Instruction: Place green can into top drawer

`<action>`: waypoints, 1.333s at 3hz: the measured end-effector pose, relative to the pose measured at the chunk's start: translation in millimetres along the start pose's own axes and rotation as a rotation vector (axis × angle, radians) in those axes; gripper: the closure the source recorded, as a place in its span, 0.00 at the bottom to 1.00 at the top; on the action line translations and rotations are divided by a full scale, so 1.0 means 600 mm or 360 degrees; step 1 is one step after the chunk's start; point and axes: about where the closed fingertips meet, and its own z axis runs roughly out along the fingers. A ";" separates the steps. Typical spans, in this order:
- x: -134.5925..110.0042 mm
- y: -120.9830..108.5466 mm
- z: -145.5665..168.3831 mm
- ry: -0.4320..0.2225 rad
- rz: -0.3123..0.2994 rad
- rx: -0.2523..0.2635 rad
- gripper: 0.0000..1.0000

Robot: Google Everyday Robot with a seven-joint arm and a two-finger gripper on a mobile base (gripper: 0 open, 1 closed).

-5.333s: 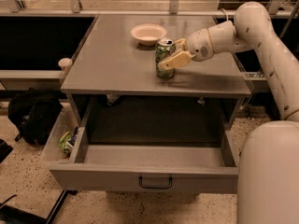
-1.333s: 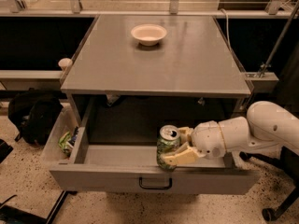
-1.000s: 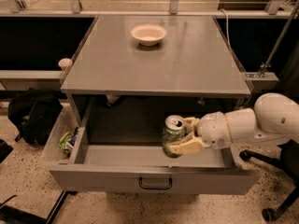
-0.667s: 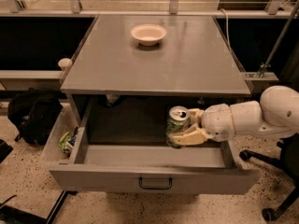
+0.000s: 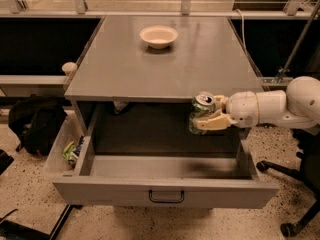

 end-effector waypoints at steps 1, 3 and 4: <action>0.024 0.008 0.027 0.0055 -0.0109 -0.0095 1.00; 0.062 0.081 0.052 0.0254 -0.0238 -0.0275 1.00; 0.062 0.081 0.052 0.0254 -0.0238 -0.0275 1.00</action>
Offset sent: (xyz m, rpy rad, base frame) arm -0.0232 0.0309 -0.0763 -0.1413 -0.0402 0.2082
